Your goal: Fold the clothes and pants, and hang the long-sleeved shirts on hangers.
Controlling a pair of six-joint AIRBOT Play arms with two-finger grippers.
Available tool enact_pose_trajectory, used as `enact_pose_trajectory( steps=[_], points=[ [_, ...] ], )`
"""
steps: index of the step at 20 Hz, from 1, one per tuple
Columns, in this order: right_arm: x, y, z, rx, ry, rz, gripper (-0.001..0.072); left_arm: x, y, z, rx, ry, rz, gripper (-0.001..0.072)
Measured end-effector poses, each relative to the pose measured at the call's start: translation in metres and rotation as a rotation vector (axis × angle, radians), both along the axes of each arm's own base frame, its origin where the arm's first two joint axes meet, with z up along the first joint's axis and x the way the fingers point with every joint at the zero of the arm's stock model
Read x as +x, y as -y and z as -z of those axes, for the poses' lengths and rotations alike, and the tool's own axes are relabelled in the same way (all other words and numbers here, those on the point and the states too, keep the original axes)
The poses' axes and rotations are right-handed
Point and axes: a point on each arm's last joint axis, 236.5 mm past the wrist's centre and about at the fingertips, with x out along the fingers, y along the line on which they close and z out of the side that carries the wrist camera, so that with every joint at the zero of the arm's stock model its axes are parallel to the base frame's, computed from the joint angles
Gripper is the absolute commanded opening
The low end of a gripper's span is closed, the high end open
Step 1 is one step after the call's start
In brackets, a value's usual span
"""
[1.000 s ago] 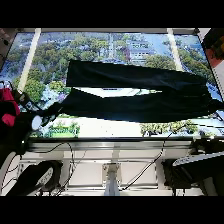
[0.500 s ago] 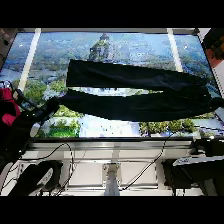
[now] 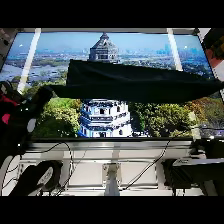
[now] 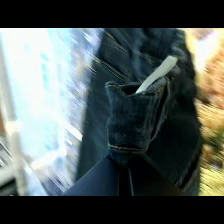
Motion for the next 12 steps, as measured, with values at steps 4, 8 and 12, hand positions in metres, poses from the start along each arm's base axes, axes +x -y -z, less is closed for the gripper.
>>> enact_pose_trajectory(
  steps=[4, 8, 12],
  points=[
    [0.029, 0.002, -0.013, -0.023, 0.073, 0.076, 0.0027, 0.028, 0.005, -0.002, -0.027, 0.022, 0.006, 0.0022],
    [0.052, 0.011, -0.027, -0.038, 0.147, 0.180, 0.0026, 0.071, 0.011, -0.022, -0.053, 0.068, 0.010, 0.0022],
    [0.059, 0.025, -0.028, -0.072, 0.154, 0.293, 0.0026, 0.118, 0.021, -0.030, -0.062, 0.083, 0.024, 0.0022]
  ],
)
